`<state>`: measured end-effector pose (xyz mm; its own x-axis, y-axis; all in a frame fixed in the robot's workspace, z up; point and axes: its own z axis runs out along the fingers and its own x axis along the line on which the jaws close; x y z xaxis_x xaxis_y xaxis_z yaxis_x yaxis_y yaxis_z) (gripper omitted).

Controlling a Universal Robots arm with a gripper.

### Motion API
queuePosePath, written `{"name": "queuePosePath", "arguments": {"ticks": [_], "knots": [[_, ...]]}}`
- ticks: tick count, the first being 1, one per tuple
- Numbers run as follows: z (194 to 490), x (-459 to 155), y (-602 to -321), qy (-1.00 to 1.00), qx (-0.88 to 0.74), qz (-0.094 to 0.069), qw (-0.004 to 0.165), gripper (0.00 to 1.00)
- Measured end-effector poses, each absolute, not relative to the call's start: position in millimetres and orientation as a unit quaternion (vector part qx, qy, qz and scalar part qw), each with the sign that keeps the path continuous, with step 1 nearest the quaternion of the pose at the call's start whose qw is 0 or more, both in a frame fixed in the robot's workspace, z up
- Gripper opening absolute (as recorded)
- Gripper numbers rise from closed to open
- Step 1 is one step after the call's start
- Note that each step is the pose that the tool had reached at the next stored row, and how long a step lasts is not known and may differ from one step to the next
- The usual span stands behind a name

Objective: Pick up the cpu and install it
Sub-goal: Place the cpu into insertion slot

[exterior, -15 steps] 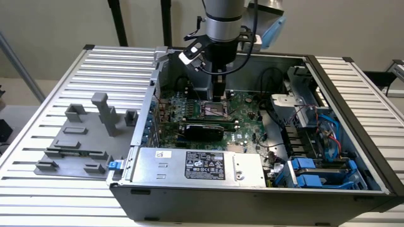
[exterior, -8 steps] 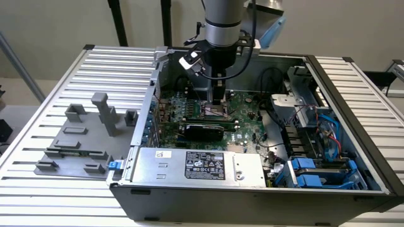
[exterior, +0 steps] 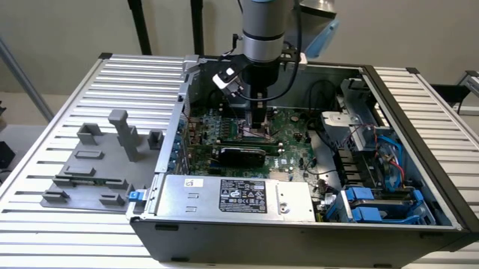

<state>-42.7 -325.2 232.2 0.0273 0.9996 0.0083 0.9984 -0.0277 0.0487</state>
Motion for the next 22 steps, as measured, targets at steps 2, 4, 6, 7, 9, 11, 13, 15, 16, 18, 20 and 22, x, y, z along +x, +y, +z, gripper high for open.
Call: {"name": "queuePosePath", "arguments": {"ticks": [2,4,6,7,9,11,13,15,16,18,20,22], "knots": [[229,-43,-325,0.697,0.717,0.020,0.015,0.55],[225,-43,-325,0.697,0.717,0.019,0.016,0.55],[222,-43,-325,0.697,0.717,0.018,0.017,0.55],[221,-43,-325,0.697,0.717,0.018,0.018,0.55],[218,-44,-325,0.697,0.716,0.017,0.019,0.55],[216,-44,-325,0.697,0.716,0.016,0.020,0.55],[214,-44,-325,0.697,0.716,0.016,0.020,0.55],[213,-44,-325,0.697,0.716,0.015,0.021,0.55],[213,-44,-325,0.697,0.716,0.015,0.021,0.55],[213,-44,-325,0.697,0.716,0.014,0.022,0.55],[213,-44,-325,0.697,0.716,0.014,0.022,0.55],[212,-44,-325,0.697,0.716,0.014,0.022,0.55]]}}
